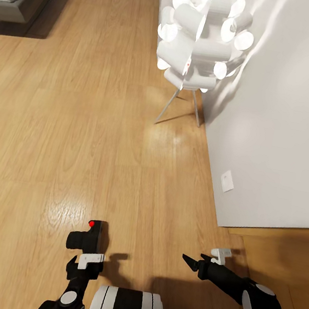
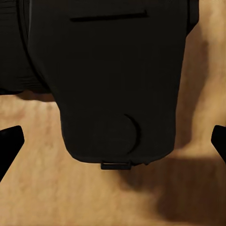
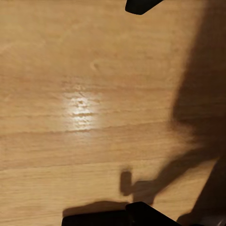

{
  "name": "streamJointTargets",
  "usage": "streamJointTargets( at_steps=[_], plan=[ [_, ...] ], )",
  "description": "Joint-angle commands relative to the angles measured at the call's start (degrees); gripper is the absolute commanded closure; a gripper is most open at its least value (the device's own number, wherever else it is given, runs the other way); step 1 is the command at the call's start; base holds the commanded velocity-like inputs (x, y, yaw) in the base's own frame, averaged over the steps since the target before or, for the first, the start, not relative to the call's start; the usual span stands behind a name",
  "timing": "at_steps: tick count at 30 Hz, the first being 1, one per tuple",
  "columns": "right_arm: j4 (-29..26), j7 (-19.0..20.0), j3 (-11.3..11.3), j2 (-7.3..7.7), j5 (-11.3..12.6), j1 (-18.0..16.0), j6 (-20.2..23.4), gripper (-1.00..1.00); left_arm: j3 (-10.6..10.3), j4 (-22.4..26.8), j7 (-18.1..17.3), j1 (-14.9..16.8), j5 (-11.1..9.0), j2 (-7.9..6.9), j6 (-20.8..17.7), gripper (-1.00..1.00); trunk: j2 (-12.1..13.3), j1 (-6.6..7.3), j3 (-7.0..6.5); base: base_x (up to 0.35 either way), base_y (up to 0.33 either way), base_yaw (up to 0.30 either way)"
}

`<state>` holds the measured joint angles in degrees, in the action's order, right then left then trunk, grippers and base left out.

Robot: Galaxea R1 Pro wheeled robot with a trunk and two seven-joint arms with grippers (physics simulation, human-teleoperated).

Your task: Attach the digital camera to the camera tripod in the bedroom.

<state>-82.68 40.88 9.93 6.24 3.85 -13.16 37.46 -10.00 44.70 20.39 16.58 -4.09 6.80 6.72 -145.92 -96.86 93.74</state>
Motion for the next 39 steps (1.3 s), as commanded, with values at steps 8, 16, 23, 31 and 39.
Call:
streamJointTargets(
  at_steps=[8, 16, 23, 31, 39],
  plan=[
    [0.0, 0.1, 0.1, 0.00, 0.6, 0.0, 0.5, -1.00, -0.3, -0.4, 0.3, 0.2, -0.5, -0.03, 0.3, -1.00, 0.0, 0.01, 0.03, 0.000, 0.000, 0.000],
    [0.0, 0.1, 0.1, 0.00, 0.6, 0.0, 0.5, -1.00, -0.3, -1.2, 0.3, 0.3, -0.4, -0.03, 0.4, -1.00, 0.0, 0.01, 0.03, 0.050, 0.000, 0.000],
    [0.0, 0.1, 0.1, 0.00, 0.6, 0.0, 0.4, -1.00, -0.2, -1.4, 0.3, 0.3, -0.4, -0.03, 0.4, -1.00, 0.0, 0.01, 0.03, 0.017, 0.000, 0.000],
    [0.0, 0.1, 0.1, 0.00, 0.6, 0.0, 0.4, -1.00, -0.2, -1.4, 0.4, 0.3, -0.4, -0.03, 0.4, -1.00, 0.0, 0.01, 0.03, 0.004, 0.000, 0.000],
    [0.0, 0.1, 0.1, 0.00, 0.6, 0.0, 0.4, -1.00, -0.2, -1.4, 0.4, 0.3, -0.4, -0.05, 0.4, -1.00, 0.0, 0.01, 0.03, 0.058, 0.000, 0.000]
  ],
)
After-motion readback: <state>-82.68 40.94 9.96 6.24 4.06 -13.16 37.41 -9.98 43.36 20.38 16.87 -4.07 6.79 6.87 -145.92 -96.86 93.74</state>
